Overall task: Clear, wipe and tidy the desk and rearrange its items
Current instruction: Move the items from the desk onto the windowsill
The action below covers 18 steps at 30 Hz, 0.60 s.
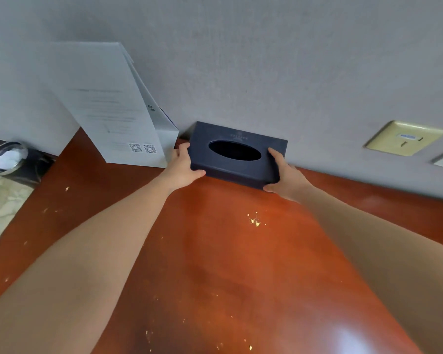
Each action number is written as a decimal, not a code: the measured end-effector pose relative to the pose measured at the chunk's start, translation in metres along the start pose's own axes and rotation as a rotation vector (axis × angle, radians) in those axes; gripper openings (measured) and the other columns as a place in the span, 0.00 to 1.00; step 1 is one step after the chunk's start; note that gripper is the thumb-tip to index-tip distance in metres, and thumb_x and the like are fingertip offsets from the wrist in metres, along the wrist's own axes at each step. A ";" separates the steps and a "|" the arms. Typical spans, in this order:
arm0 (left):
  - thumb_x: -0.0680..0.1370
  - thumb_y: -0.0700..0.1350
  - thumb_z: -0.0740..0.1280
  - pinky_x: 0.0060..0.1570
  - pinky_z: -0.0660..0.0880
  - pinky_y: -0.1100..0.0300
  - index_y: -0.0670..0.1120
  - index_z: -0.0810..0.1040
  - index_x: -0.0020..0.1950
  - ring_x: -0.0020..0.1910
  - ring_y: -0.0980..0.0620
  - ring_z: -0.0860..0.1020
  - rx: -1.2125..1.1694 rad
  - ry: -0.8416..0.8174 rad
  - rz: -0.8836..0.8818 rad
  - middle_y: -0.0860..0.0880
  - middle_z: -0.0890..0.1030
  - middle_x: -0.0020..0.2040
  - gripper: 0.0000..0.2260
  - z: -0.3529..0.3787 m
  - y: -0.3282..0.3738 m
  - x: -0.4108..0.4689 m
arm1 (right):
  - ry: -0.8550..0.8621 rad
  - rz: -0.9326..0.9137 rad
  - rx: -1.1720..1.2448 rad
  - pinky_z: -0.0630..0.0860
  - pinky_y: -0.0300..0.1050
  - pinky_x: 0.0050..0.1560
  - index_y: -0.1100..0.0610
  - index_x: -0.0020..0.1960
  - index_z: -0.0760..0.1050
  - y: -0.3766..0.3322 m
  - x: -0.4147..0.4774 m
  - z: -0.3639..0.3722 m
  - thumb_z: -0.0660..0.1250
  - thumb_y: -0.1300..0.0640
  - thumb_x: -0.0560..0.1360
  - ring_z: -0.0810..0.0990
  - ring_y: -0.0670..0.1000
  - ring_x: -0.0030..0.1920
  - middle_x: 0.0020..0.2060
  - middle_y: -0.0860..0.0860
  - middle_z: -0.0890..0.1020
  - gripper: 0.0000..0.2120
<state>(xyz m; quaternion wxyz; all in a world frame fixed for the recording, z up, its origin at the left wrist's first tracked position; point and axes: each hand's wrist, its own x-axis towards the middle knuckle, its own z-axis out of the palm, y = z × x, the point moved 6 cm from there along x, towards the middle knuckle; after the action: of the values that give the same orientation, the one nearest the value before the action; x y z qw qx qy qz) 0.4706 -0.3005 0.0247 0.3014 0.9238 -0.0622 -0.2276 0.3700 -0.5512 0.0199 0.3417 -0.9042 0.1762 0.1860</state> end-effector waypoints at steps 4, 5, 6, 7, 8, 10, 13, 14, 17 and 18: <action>0.75 0.43 0.75 0.68 0.68 0.52 0.45 0.53 0.78 0.71 0.46 0.68 -0.095 0.017 0.023 0.45 0.66 0.74 0.39 0.004 -0.006 0.016 | 0.025 -0.017 0.043 0.75 0.53 0.60 0.34 0.76 0.43 0.000 0.009 0.004 0.76 0.57 0.70 0.75 0.61 0.58 0.65 0.60 0.68 0.51; 0.73 0.44 0.76 0.66 0.70 0.52 0.46 0.56 0.76 0.69 0.46 0.71 -0.105 0.040 0.025 0.46 0.69 0.72 0.38 0.005 -0.008 0.017 | 0.040 -0.026 0.054 0.75 0.54 0.61 0.34 0.76 0.44 0.001 0.008 0.004 0.76 0.56 0.70 0.74 0.60 0.60 0.65 0.59 0.68 0.50; 0.72 0.45 0.77 0.64 0.73 0.52 0.46 0.60 0.74 0.67 0.46 0.73 -0.116 0.066 0.028 0.47 0.72 0.69 0.37 0.005 -0.010 0.016 | 0.048 -0.028 0.072 0.74 0.54 0.63 0.33 0.76 0.45 0.003 0.007 0.005 0.76 0.57 0.70 0.73 0.60 0.62 0.66 0.57 0.69 0.50; 0.71 0.45 0.78 0.62 0.74 0.52 0.46 0.63 0.72 0.65 0.47 0.74 -0.136 0.087 0.034 0.47 0.73 0.68 0.35 0.006 -0.011 0.014 | 0.060 -0.030 0.106 0.73 0.54 0.64 0.33 0.76 0.47 0.007 0.006 0.005 0.76 0.57 0.70 0.72 0.59 0.64 0.67 0.56 0.70 0.49; 0.71 0.46 0.78 0.61 0.74 0.53 0.47 0.64 0.72 0.64 0.48 0.75 -0.162 0.098 0.041 0.48 0.74 0.67 0.34 0.008 -0.013 0.011 | 0.079 -0.027 0.158 0.71 0.53 0.66 0.32 0.76 0.49 0.012 0.003 0.005 0.76 0.59 0.70 0.71 0.58 0.65 0.68 0.53 0.71 0.49; 0.72 0.47 0.78 0.62 0.74 0.55 0.48 0.66 0.72 0.63 0.51 0.76 -0.208 0.111 0.064 0.50 0.76 0.66 0.33 0.006 -0.013 0.000 | 0.149 -0.037 0.316 0.69 0.46 0.66 0.32 0.75 0.52 0.022 -0.011 0.002 0.75 0.61 0.71 0.71 0.53 0.66 0.69 0.47 0.72 0.47; 0.72 0.47 0.77 0.62 0.75 0.56 0.51 0.68 0.69 0.60 0.53 0.77 -0.276 0.124 0.143 0.54 0.78 0.62 0.29 -0.005 -0.001 -0.021 | 0.217 -0.044 0.553 0.68 0.43 0.69 0.34 0.76 0.52 0.038 -0.040 -0.004 0.74 0.63 0.72 0.73 0.46 0.67 0.70 0.44 0.72 0.46; 0.73 0.47 0.77 0.61 0.75 0.57 0.52 0.68 0.68 0.59 0.55 0.78 -0.298 0.125 0.179 0.57 0.77 0.60 0.27 -0.010 0.008 -0.029 | 0.236 -0.041 0.600 0.68 0.46 0.71 0.37 0.77 0.52 0.041 -0.052 -0.008 0.75 0.61 0.72 0.74 0.46 0.67 0.69 0.44 0.73 0.46; 0.74 0.43 0.75 0.57 0.74 0.66 0.55 0.68 0.66 0.58 0.60 0.77 -0.379 0.116 0.280 0.67 0.74 0.56 0.25 -0.021 0.044 -0.059 | 0.340 -0.080 0.688 0.71 0.53 0.68 0.49 0.76 0.62 0.046 -0.088 -0.035 0.77 0.58 0.69 0.78 0.46 0.63 0.65 0.44 0.78 0.40; 0.75 0.42 0.74 0.56 0.73 0.70 0.56 0.68 0.66 0.58 0.63 0.77 -0.432 0.101 0.302 0.68 0.73 0.56 0.25 -0.023 0.056 -0.069 | 0.370 -0.104 0.698 0.74 0.51 0.66 0.51 0.74 0.65 0.047 -0.101 -0.046 0.76 0.60 0.70 0.79 0.46 0.61 0.63 0.44 0.79 0.36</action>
<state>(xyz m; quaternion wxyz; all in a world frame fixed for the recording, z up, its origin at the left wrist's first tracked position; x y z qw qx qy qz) 0.4212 -0.3164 0.1002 0.5247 0.8286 -0.1342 -0.1416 0.2710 -0.5961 0.0727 0.5999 -0.7597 0.2413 -0.0685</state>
